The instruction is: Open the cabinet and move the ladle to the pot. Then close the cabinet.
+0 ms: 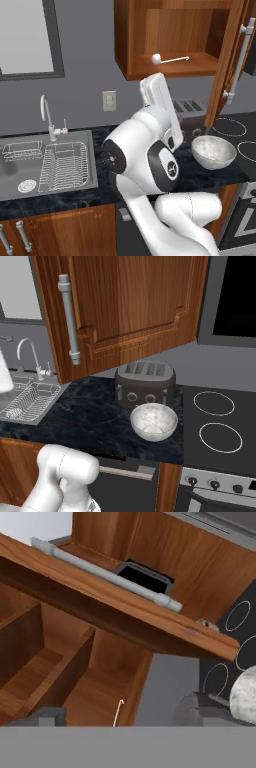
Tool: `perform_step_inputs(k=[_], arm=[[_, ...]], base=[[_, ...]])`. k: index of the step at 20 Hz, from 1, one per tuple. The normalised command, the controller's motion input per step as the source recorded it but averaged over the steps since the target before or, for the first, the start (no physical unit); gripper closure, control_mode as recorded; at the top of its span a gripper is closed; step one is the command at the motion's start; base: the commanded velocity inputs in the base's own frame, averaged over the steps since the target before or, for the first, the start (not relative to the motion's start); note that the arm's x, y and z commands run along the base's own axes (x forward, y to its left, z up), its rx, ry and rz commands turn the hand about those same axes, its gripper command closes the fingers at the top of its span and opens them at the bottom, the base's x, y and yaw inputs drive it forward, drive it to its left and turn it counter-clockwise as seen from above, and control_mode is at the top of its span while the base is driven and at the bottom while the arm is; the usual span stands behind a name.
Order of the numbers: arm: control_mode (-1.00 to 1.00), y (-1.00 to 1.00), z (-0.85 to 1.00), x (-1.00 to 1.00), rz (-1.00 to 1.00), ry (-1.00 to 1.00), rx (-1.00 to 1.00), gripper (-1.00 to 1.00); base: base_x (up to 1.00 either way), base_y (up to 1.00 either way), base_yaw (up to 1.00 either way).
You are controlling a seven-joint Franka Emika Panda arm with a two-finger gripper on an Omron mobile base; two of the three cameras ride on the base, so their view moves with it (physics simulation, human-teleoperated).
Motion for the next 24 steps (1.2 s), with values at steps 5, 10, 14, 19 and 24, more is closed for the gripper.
perform_step_inputs(k=[5, 10, 14, 19, 24], arm=[[-1.0, 0.0, 0.0, 0.12, -0.1, -0.13, 0.0, -1.0], [-1.0, 0.0, 0.0, 0.16, -0.11, -0.07, 0.0, -1.0], [-1.0, 0.0, 0.0, 0.13, -0.13, -0.05, 0.0, -1.0], [-1.0, -0.03, 0.0, 0.07, -0.16, -0.01, 0.02, -1.0], [-1.0, -0.05, 0.0, 0.02, -0.14, -0.04, 0.02, -1.0]], base=[[0.0, 0.0, 0.0], [0.0, 0.0, 0.0], [0.0, 0.0, 0.0], [0.0, 0.0, 0.0], [0.0, 0.0, 0.0]])
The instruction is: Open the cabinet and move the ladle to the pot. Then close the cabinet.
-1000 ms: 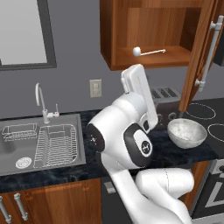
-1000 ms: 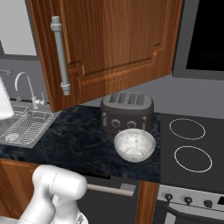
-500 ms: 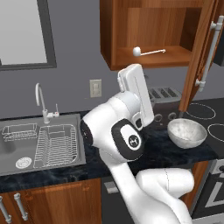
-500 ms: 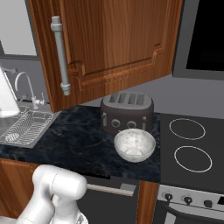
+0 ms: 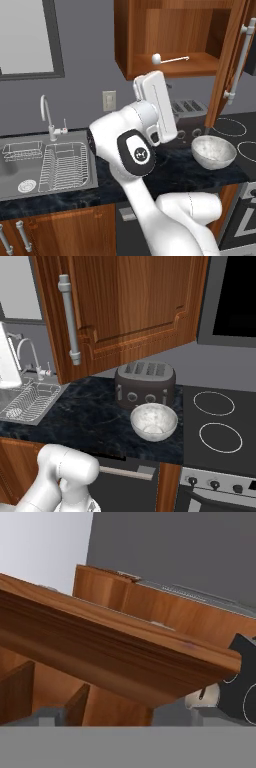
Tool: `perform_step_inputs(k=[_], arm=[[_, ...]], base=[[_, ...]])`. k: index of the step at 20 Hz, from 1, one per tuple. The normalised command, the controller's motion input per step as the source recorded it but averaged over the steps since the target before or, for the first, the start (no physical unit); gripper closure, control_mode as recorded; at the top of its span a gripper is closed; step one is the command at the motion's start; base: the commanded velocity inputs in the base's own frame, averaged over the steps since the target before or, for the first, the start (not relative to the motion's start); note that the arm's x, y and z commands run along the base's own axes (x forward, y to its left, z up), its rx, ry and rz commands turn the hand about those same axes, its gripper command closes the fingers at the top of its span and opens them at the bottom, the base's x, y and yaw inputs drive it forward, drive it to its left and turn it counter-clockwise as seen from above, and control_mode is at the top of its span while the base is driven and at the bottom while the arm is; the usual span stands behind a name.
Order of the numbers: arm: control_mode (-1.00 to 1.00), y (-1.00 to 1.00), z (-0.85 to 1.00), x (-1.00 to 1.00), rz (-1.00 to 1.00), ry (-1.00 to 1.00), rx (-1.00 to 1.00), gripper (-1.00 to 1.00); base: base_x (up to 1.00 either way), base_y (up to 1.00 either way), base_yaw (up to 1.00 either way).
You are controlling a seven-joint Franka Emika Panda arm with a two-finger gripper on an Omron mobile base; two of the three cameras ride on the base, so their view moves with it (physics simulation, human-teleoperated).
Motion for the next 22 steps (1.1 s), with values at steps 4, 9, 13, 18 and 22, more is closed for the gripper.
perform_step_inputs(k=[4, 9, 13, 18, 22], arm=[[-1.0, -0.08, 0.0, 0.0, -0.13, -0.06, 0.02, -1.0], [-1.0, -0.05, 0.0, 0.05, -0.1, -0.07, 0.01, -1.0], [-1.0, -0.11, -0.02, 0.22, -0.04, -0.08, 0.0, -1.0], [-1.0, -0.14, -0.04, 0.25, -0.01, -0.1, 0.0, -1.0], [-1.0, -0.04, -0.06, 0.15, 0.0, -0.12, 0.0, -1.0]], base=[[0.0, 0.0, 0.0], [0.0, 0.0, 0.0], [0.0, 0.0, 0.0], [0.0, 0.0, 0.0], [0.0, 0.0, 0.0]])
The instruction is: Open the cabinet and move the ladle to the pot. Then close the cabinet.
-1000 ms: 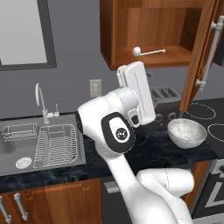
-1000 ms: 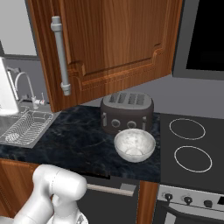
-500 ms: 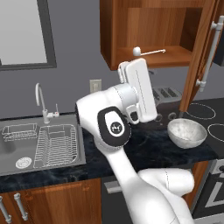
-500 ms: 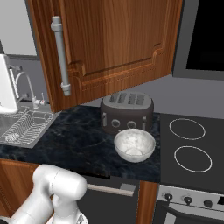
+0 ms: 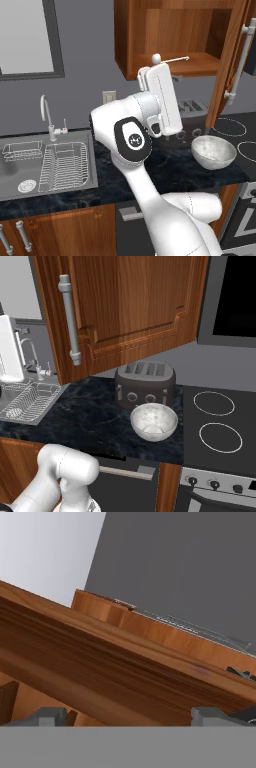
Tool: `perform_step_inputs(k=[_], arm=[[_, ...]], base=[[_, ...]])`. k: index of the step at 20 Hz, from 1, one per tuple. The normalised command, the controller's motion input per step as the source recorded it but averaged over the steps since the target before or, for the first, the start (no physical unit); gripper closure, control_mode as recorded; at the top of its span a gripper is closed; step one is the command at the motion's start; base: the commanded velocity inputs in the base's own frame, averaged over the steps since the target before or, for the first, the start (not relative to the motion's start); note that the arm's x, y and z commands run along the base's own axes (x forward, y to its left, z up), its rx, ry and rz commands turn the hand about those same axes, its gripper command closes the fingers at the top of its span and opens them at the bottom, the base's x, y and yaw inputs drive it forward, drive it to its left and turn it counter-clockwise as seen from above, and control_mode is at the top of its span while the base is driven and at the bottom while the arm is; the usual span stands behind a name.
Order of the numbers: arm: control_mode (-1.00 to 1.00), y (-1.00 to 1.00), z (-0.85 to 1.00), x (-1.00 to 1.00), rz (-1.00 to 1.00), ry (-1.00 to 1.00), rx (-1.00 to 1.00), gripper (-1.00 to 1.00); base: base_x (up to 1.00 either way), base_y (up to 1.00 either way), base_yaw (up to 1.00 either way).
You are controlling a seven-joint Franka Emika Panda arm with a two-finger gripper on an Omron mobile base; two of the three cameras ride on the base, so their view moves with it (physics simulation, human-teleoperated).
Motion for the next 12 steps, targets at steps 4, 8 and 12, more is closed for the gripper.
perform_step_inputs(k=[4, 8, 12], arm=[[-1.0, -0.12, -0.06, 0.08, 0.0, -0.09, 0.0, -1.0], [-1.0, -0.15, -0.13, 0.13, -0.01, -0.07, 0.0, -1.0], [-1.0, -0.29, -0.12, 0.24, -0.02, -0.06, 0.0, -1.0]], base=[[0.0, 0.0, 0.0], [0.0, 0.0, 0.0], [0.0, 0.0, 0.0]])
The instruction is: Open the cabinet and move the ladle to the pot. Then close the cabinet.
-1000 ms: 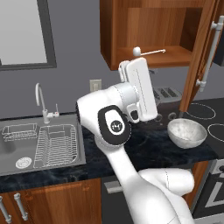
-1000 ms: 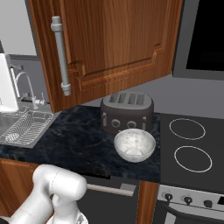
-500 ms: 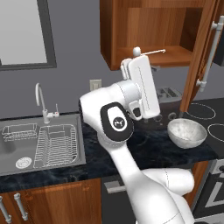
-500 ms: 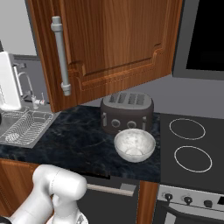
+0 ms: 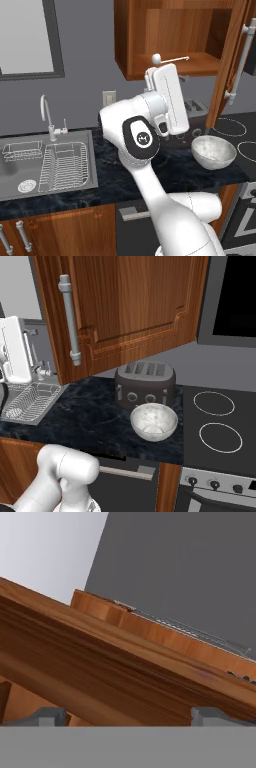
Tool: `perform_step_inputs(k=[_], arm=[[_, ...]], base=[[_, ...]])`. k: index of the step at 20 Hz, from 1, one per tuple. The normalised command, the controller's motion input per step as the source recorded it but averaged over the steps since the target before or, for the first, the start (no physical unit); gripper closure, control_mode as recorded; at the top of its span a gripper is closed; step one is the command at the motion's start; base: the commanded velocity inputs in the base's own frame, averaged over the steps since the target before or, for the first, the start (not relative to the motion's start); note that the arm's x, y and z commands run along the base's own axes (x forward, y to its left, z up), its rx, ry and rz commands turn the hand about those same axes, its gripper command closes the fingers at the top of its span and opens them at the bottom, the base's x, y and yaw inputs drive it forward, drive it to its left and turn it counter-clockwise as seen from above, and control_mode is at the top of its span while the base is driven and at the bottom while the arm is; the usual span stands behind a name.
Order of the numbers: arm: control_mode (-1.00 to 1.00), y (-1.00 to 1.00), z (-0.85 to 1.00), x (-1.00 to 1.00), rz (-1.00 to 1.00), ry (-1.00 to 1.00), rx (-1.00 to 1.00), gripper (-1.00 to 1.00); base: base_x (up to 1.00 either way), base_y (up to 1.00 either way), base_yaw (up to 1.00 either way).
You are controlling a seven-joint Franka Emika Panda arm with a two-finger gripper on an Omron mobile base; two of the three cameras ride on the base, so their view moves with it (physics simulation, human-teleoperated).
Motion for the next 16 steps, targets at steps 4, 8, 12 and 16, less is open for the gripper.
perform_step_inputs(k=[4, 8, 12, 16], arm=[[-1.0, -0.26, -0.14, 0.28, -0.02, -0.06, 0.0, -1.0], [-1.0, -0.1, -0.18, 0.42, -0.03, -0.06, 0.0, -1.0], [-1.0, -0.04, -0.16, 0.43, -0.05, -0.07, 0.0, -1.0], [-1.0, 0.0, -0.14, 0.38, -0.09, -0.08, 0.0, -1.0]], base=[[0.0, 0.0, 0.0], [0.0, 0.0, 0.0], [0.0, 0.0, 0.0], [0.0, 0.0, 0.0]])
